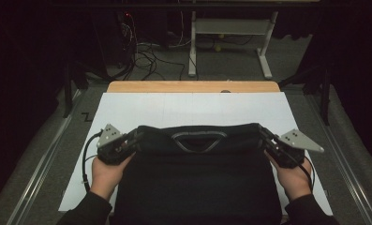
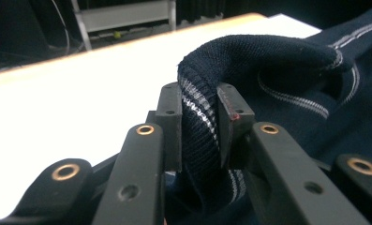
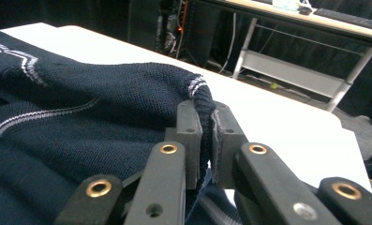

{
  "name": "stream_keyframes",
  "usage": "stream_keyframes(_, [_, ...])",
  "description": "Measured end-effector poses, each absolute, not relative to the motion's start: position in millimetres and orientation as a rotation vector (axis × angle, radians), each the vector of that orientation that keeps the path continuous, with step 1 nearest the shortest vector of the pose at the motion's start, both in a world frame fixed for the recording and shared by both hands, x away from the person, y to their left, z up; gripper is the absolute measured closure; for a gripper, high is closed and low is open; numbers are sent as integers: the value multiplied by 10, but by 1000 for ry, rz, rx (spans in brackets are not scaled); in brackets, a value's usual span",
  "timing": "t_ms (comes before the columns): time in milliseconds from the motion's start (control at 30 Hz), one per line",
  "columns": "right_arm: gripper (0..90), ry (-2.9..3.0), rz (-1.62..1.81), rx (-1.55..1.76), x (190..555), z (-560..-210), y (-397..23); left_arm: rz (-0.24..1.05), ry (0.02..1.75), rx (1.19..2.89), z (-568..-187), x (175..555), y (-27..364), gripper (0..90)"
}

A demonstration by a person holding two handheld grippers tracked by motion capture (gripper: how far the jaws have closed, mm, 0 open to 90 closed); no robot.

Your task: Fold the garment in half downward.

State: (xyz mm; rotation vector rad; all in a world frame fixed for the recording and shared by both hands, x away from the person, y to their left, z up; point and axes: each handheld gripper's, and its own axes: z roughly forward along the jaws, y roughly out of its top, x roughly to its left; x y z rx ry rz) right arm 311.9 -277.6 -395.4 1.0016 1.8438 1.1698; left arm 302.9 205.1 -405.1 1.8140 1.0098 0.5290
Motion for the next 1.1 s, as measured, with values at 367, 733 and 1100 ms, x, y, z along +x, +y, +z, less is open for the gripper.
stream_keyframes(367, [848, 1894, 1217, 998, 2440, -4267, -2846, 474, 970, 1906, -4380, 2394, 2041, 697])
stream_keyframes(733, [848, 1929, 1246, 1014, 2037, -4351, -2913, 442, 958, 1906, -4448, 1993, 2128, 694])
stream_keyframes(1100, [845, 2028, 1166, 1082, 2066, -4491, -2921, 373, 1018, 2004, -4619, 2095, 2110, 674])
